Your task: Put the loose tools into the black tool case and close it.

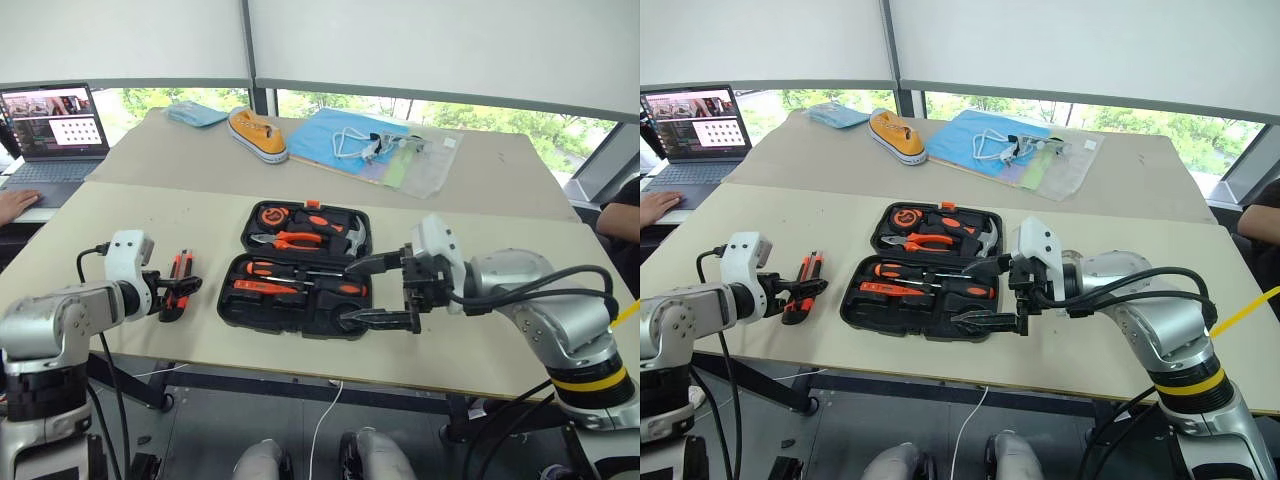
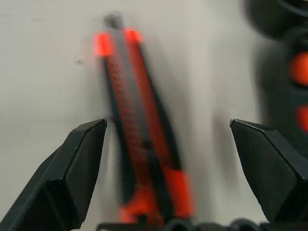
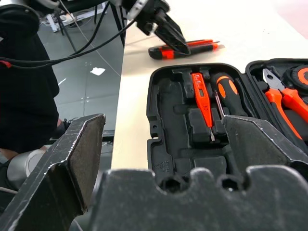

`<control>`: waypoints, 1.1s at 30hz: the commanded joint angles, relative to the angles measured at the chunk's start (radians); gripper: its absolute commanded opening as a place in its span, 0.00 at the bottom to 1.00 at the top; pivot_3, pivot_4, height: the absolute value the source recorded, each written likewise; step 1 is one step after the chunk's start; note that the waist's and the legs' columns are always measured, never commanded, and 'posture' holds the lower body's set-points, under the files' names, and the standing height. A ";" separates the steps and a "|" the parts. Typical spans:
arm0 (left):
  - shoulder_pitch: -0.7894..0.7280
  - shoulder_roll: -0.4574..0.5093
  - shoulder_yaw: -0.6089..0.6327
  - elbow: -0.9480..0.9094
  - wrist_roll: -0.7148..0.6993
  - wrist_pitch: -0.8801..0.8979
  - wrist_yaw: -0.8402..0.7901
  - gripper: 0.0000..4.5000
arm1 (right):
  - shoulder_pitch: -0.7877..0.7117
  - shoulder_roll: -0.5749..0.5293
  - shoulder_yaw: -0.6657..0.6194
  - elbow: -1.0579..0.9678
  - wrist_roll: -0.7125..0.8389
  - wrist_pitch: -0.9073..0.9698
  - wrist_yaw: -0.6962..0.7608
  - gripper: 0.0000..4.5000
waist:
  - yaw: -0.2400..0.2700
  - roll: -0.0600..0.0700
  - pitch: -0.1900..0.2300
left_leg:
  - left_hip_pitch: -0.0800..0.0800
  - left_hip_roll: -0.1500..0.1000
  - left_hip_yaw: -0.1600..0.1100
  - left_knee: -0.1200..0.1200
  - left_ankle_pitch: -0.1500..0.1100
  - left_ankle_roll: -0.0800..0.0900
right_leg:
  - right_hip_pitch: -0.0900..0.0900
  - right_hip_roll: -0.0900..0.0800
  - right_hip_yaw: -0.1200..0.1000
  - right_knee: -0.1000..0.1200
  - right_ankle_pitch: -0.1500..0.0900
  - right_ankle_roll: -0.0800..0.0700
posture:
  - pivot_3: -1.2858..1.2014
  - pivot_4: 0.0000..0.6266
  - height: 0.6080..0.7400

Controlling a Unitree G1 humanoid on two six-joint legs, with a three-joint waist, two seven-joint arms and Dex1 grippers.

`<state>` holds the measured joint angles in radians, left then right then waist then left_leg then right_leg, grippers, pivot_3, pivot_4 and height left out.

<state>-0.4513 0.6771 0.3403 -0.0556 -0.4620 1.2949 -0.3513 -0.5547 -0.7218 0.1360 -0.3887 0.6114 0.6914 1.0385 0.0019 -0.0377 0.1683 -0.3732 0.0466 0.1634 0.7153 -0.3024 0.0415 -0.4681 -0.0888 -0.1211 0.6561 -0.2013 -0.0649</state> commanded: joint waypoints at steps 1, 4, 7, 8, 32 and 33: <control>-0.020 -0.020 -0.001 0.023 0.027 0.028 0.044 0.98 | 0.002 -0.013 -0.042 -0.034 0.009 0.005 -0.014 1.00 | 0.002 0.000 0.000 | 0.000 0.000 0.000 0.000 0.000 0.000 | 0.000 0.000 0.000 0.000 0.000 0.000 | 0.52 0.24 0.84; -0.004 -0.035 -0.015 0.017 0.031 0.029 0.052 0.93 | 0.003 -0.013 -0.046 -0.033 0.013 0.006 -0.021 1.00 | 0.001 0.000 0.000 | 0.003 0.000 0.000 0.000 0.000 0.000 | 0.002 -0.001 0.000 0.000 0.000 0.001 | 0.52 0.24 0.84; 0.010 -0.045 -0.026 0.017 0.039 0.027 0.054 0.72 | 0.000 -0.013 -0.046 -0.032 0.013 0.005 -0.025 1.00 | 0.001 0.000 0.000 | 0.005 0.000 0.000 -0.001 0.000 -0.001 | 0.005 -0.001 0.001 0.000 -0.001 0.002 | 0.52 0.24 0.84; 0.011 -0.047 -0.026 0.018 0.039 0.029 0.054 0.64 | -0.002 -0.013 -0.045 -0.031 0.012 0.005 -0.025 1.00 | 0.001 0.000 0.000 | 0.006 0.000 0.000 -0.001 0.000 -0.001 | 0.005 -0.001 0.001 0.000 -0.001 0.002 | 0.52 0.24 0.84; -0.465 0.228 -0.763 0.341 0.154 -0.975 -1.263 0.36 | 0.222 -0.104 -0.203 -0.255 0.093 0.126 -0.167 1.00 | 0.011 0.002 0.001 | -0.010 -0.001 0.000 0.002 0.001 -0.001 | -0.004 0.003 -0.003 -0.004 -0.003 0.002 | 0.52 0.24 0.84; -0.497 0.212 -0.820 0.381 0.168 -1.018 -1.263 0.36 | 0.244 -0.105 -0.220 -0.279 0.101 0.136 -0.186 1.00 | 0.009 0.002 0.001 | -0.010 -0.001 0.000 0.002 0.001 0.000 | -0.004 0.003 -0.002 -0.004 -0.003 0.002 | 0.52 0.24 0.84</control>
<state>-0.8999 0.8989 -0.4146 0.2765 -0.3105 0.3555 -1.6006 -0.3237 -0.8183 -0.0299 -0.6027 0.6822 0.8106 0.8833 0.0110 -0.0361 0.1690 -0.3827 0.0455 0.1631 0.7181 -0.3016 0.0414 -0.4724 -0.0851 -0.1227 0.6526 -0.2041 -0.0627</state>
